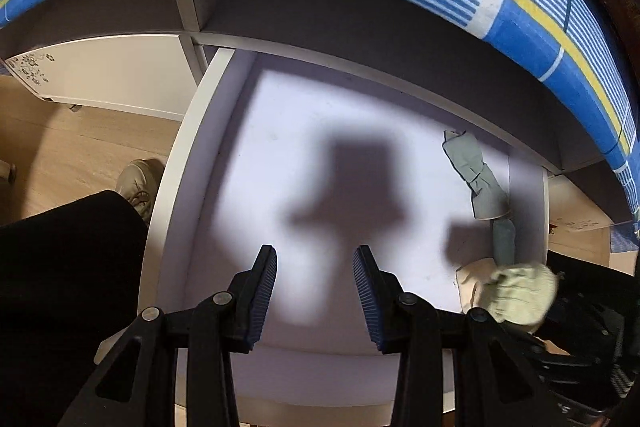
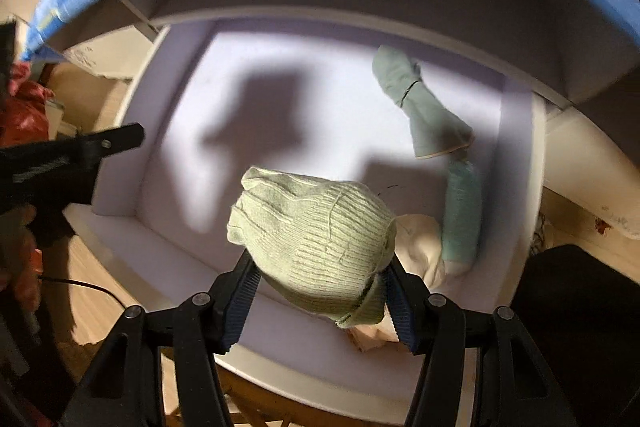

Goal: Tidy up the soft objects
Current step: 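Lift the pale green beanie into the gold box and open the right gripper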

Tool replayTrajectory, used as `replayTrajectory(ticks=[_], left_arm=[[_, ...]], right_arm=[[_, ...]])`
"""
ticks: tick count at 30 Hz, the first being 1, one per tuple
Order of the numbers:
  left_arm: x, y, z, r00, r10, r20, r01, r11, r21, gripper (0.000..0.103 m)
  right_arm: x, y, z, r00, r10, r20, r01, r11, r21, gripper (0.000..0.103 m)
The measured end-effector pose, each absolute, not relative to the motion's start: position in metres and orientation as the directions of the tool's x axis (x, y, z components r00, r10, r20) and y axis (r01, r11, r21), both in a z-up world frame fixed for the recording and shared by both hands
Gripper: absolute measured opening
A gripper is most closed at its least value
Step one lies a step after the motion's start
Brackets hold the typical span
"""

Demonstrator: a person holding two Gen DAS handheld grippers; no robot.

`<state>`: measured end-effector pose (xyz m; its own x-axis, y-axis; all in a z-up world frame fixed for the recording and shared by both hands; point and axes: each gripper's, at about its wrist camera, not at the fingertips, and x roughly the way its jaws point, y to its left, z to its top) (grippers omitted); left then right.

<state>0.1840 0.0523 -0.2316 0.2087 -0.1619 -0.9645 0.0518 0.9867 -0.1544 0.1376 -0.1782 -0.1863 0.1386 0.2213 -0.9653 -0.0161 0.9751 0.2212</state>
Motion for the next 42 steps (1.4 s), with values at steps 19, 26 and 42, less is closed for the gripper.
replayTrajectory(ticks=[19,26,42], left_arm=[[0.184,0.043,-0.212,0.290,-0.097,-0.952,0.103,0.992,-0.070,0.040],[0.182,0.038,-0.202,0.330,-0.070,-0.941,0.135,0.990,-0.027,0.040],[0.176,0.032,-0.192,0.397,-0.067,-0.915,0.207,0.978,0.018,0.040]], right_arm=[[0.113,-0.201,-0.052,0.310,0.331,-0.891,-0.085,0.943,0.320,0.060],[0.134,-0.202,0.021,0.427,0.333,-0.841,-0.151,0.943,0.297,0.060],[0.257,-0.197,0.035,0.471,0.255,-0.845,-0.121,0.967,0.225,0.060]])
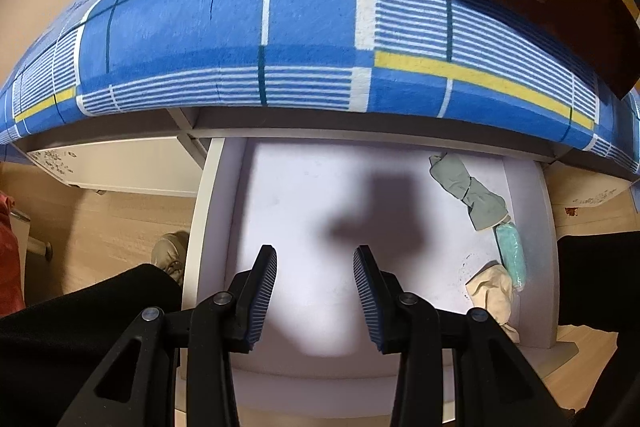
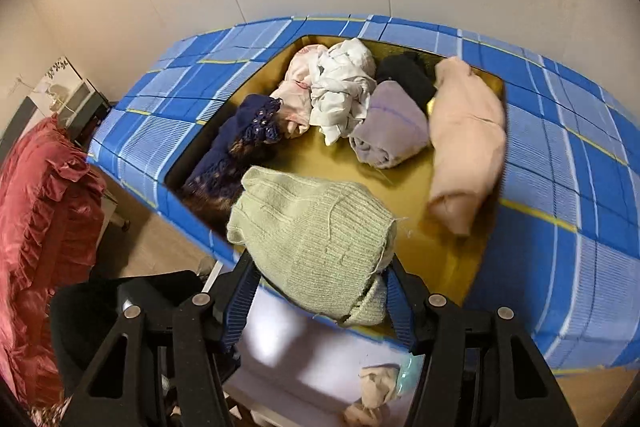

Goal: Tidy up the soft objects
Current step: 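Lift the pale green beanie into the gold box and open the right gripper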

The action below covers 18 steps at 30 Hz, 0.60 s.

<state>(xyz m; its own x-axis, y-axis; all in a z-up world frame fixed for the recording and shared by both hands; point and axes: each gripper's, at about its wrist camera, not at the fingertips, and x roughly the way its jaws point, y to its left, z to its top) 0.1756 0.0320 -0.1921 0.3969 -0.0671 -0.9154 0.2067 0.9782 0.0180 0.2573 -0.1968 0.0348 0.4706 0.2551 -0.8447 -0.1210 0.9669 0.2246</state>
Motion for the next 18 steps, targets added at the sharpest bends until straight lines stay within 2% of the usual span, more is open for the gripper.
replayTrajectory(ticks=[18], left_arm=[[0.176,0.027,-0.185,0.417,-0.071,-0.906,0.235,0.971,0.032,0.040]], right_arm=[[0.334,-0.159,-0.007,0.423,0.232,-0.876,-0.109,0.973,0.205,0.062]])
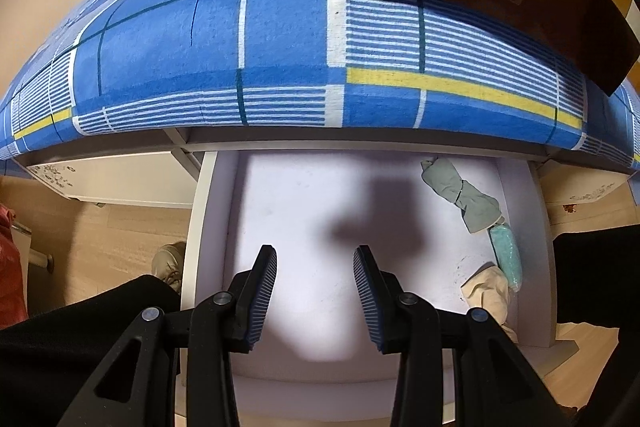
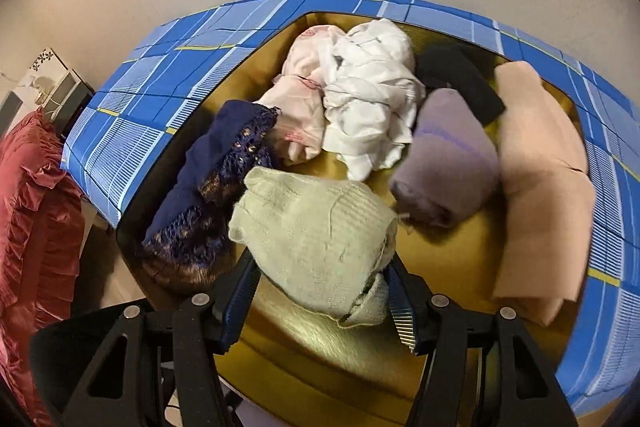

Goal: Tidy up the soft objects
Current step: 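Lift the pale green beanie into the gold box and open the right gripper, then return the right tool down into the drawer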

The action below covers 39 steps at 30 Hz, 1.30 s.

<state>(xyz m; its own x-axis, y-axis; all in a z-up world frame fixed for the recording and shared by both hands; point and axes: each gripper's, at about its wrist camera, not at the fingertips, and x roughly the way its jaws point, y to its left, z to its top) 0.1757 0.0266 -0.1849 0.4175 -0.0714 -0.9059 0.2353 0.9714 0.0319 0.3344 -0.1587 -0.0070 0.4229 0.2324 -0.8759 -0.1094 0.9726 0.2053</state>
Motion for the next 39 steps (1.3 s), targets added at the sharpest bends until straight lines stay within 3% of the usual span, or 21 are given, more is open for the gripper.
replayTrajectory(ticks=[8,23,39], left_arm=[[0.176,0.028,-0.184,0.419,-0.068,-0.905,0.234,0.972,0.035,0.040],[0.174,0.021,-0.191,0.417,-0.040,-0.908,0.259,0.963,0.076,0.040],[0.176,0.021,-0.212,0.336,-0.030,-0.941,0.261,0.963,0.062,0.040]], right_arm=[[0.335,-0.154,0.000,0.465,0.202,-0.862,-0.128,0.979,0.161,0.069],[0.263,-0.177,0.031,0.533,0.249,-0.808,-0.187,0.967,0.174,0.069],[0.155,-0.198,-0.003,0.469,0.292,-0.834,-0.220,0.953,0.209,0.069]])
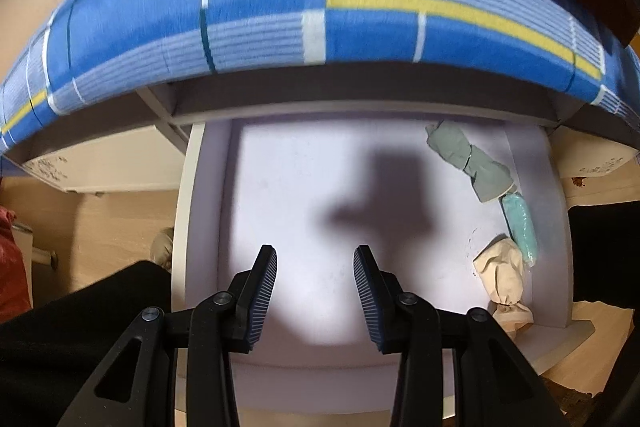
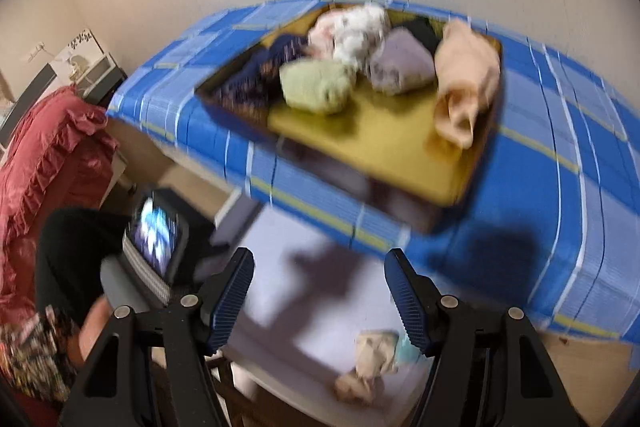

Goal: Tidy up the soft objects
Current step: 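Return the right tool down into the drawer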

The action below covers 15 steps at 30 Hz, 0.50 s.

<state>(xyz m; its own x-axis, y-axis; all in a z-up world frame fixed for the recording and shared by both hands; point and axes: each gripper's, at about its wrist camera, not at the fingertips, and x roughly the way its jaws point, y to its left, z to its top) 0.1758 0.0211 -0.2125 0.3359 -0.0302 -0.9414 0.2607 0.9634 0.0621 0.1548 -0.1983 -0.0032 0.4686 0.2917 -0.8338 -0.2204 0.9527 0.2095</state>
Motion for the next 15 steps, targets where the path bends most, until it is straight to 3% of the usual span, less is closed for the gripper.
replayTrajectory(ticks=[6,11,15], left_arm=[[0.174,0.019,-0.221,0.309,-0.024,-0.951,0.264,0.962,0.061,0.040],[0.174,0.019,-0.227,0.288,-0.014,-0.958,0.266,0.962,0.066,0.040],[0.177,0.023,-0.227,0.282,-0.014,-0.959,0.248,0.967,0.059,0.040]], right_arm=[[0.133,-0.199,-0.060,0.321,0.233,-0.918,-0.230,0.959,0.163,0.069],[0.136,-0.200,-0.147,0.054,0.156,-0.986,-0.116,0.982,0.149,0.069],[0.140,-0.205,-0.204,-0.110,0.181,-0.977,0.002,0.983,0.182,0.069]])
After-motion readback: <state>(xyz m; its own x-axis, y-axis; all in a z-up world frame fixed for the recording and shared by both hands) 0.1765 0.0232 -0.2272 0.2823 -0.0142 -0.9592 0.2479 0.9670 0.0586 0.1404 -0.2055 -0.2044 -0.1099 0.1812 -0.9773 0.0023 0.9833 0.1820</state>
